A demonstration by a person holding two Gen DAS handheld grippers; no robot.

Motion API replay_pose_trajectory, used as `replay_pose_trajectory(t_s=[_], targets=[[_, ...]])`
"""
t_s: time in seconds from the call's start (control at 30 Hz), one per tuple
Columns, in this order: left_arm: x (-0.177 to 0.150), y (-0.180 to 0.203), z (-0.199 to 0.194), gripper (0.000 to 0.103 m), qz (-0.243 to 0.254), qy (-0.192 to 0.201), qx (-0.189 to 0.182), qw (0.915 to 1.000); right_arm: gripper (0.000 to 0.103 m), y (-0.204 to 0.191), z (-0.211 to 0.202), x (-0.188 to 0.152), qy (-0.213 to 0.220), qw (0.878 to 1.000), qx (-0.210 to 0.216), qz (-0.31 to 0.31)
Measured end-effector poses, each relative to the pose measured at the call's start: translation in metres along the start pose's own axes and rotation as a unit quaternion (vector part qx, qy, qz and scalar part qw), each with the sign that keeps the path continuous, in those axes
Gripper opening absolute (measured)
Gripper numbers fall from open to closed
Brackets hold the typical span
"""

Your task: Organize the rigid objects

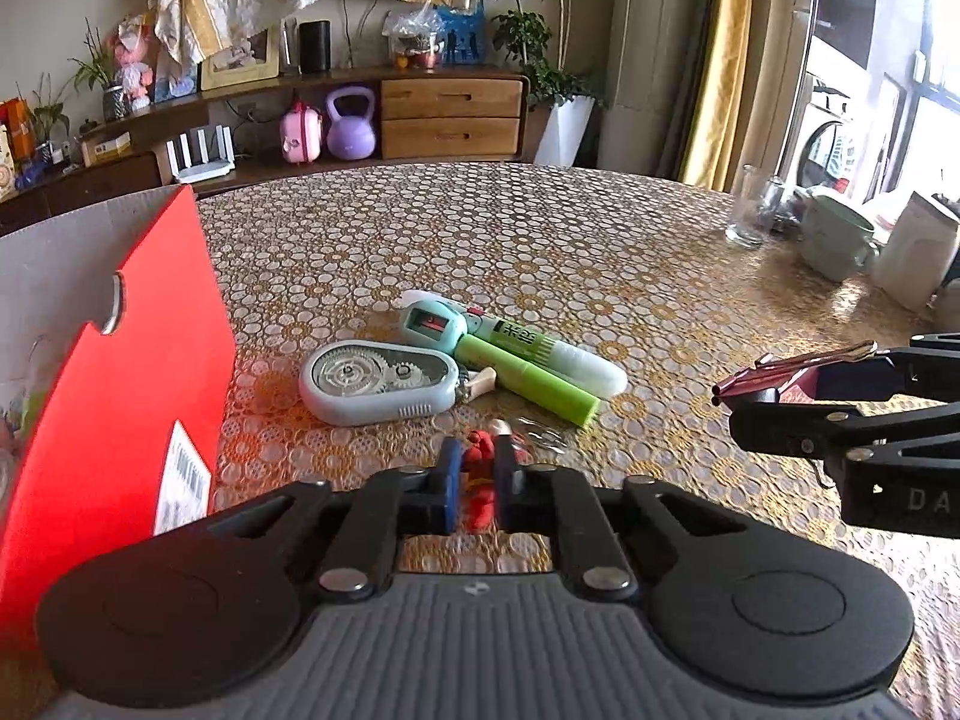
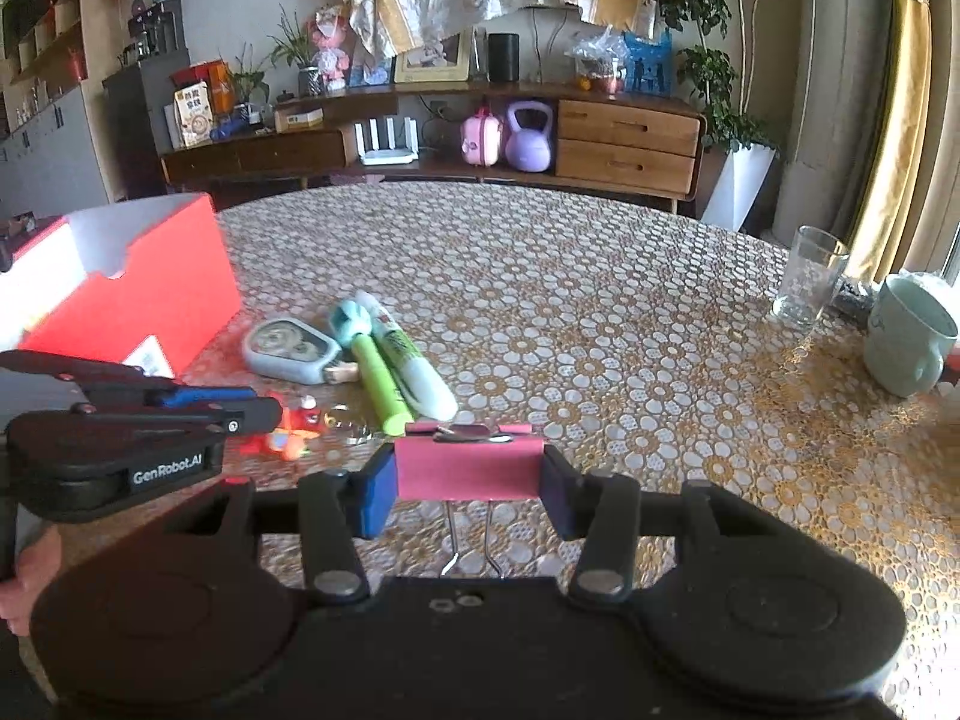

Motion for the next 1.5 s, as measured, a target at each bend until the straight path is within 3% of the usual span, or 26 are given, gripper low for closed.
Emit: replay_pose_trajectory(t_s=[0.3,0.4,0.53,0.57,0.67,0.93,1.0,1.03,1.5], targets=[[-0.011,-0.007,-0.010,0.007,0.005,-0.023,-0.005,0.9997,0.048,-0.009,-0.019,-0.009,-0.001,1.000,0.006,0.000],[-0.015,-0.006,-0.011,0.012,0.015,-0.020,-0.012,0.9996,0.048,-0.008,-0.016,-0.014,-0.006,1.000,0.010,0.001],[-0.014,-0.006,-0.006,0.059,0.015,-0.013,-0.014,0.9997,0.048,-0.008,-0.011,-0.019,-0.011,1.000,0.015,0.003],[-0.013,-0.005,-0.004,0.060,0.019,-0.008,-0.013,0.9997,0.048,-0.007,-0.008,-0.019,-0.012,1.000,0.017,0.005],[-0.013,-0.001,0.007,0.060,0.036,-0.011,-0.002,0.9993,0.048,-0.006,-0.002,-0.023,-0.016,1.000,0.020,0.008],[-0.011,-0.005,0.027,0.058,0.029,-0.019,0.007,0.9994,0.048,-0.001,0.007,-0.028,-0.023,0.999,0.023,0.012],[-0.012,-0.006,0.026,0.050,0.030,-0.015,0.008,0.9994,0.048,-0.001,0.009,-0.028,-0.023,0.999,0.023,0.013],[-0.012,-0.006,0.026,0.039,0.030,-0.013,0.007,0.9994,0.048,-0.001,0.009,-0.027,-0.023,0.999,0.023,0.013],[-0.005,-0.002,-0.001,0.038,0.029,-0.009,-0.006,0.9995,0.048,-0.012,-0.013,-0.017,-0.015,1.000,0.019,0.004]])
Point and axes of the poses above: each gripper's, at about its wrist camera, not at the fingertips, and z roughly the way its jaws point, y to its right, x to its top, the point moved 4 cm from there along z, roughly the way its jaws point, and after that the axes turned 13 degrees about -z, right-handed, at the moved point
